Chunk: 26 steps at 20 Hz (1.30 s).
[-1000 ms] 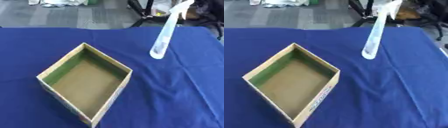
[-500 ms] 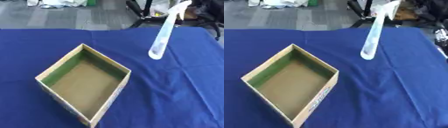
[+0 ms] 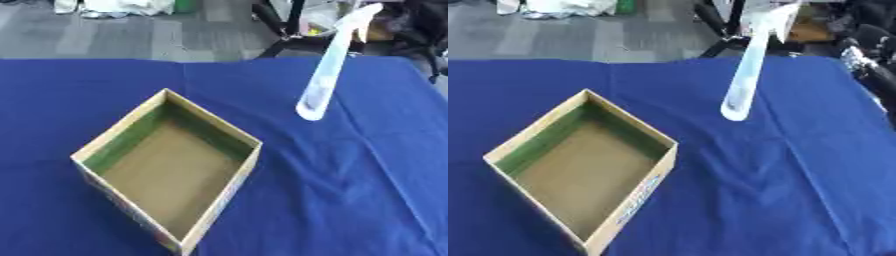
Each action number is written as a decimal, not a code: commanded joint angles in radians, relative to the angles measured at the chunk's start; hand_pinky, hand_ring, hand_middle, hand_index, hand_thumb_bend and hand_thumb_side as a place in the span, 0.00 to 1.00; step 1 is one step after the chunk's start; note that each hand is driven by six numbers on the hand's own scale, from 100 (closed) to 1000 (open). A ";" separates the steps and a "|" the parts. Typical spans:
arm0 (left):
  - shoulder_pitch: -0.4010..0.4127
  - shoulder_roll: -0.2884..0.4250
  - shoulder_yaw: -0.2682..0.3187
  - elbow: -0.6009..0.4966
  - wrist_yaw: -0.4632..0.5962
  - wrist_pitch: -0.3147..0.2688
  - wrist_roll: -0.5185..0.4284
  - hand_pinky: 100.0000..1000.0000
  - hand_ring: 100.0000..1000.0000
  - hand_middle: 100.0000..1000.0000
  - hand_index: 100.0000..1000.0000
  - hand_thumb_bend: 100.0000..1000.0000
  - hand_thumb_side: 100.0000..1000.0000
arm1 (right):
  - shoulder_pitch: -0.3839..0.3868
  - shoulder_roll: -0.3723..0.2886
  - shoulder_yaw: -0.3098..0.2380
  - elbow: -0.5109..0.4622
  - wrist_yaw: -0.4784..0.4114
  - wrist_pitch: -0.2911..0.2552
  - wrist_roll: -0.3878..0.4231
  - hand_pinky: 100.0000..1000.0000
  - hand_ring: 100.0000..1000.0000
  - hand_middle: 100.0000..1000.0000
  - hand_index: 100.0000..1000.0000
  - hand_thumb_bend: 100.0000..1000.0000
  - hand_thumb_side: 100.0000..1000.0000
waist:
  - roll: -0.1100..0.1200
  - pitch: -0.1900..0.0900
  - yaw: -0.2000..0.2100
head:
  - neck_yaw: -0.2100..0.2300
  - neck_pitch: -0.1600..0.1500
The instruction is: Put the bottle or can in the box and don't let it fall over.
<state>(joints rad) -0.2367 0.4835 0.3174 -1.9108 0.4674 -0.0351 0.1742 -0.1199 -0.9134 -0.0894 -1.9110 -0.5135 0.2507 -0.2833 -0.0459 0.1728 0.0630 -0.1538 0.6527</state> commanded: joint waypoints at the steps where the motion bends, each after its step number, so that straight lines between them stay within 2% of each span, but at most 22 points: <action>1: -0.011 0.027 0.000 -0.012 0.004 0.000 -0.004 0.91 1.00 1.00 0.71 0.48 0.53 | -0.035 -0.052 0.010 0.017 -0.005 0.009 0.020 0.95 1.00 1.00 0.99 0.00 0.52 | 0.001 -0.019 0.003 | -0.007 -0.012; 9: -0.016 0.027 -0.004 -0.011 0.006 0.000 -0.006 0.91 1.00 1.00 0.71 0.48 0.53 | -0.115 -0.069 0.053 0.062 -0.015 0.027 0.054 0.95 1.00 1.00 0.99 0.00 0.52 | 0.001 -0.020 0.007 | -0.016 -0.012; 11: -0.016 0.027 -0.005 -0.011 0.006 0.001 -0.007 0.91 1.00 1.00 0.71 0.48 0.53 | -0.132 -0.070 0.066 0.073 -0.022 0.036 0.062 0.95 1.00 1.00 0.99 0.00 0.58 | 0.001 -0.020 0.009 | -0.018 -0.012; 13: -0.017 0.027 -0.005 -0.011 0.007 0.001 -0.007 0.91 1.00 1.00 0.71 0.48 0.53 | -0.148 -0.070 0.077 0.084 -0.033 0.042 0.069 0.95 1.00 1.00 0.99 0.00 0.59 | 0.000 -0.020 0.010 | -0.018 -0.012; 26: -0.016 0.026 -0.005 -0.010 0.006 0.002 -0.009 0.91 1.00 1.00 0.70 0.48 0.53 | -0.163 -0.063 0.092 0.080 -0.065 0.066 0.178 0.97 1.00 1.00 1.00 0.00 0.60 | 0.001 -0.017 0.008 | -0.019 -0.012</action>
<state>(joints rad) -0.2418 0.4835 0.3114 -1.9107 0.4681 -0.0342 0.1691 -0.2685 -0.9378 0.0101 -1.8241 -0.5683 0.3140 -0.1199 -0.0466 0.1727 0.0728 -0.1707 0.6489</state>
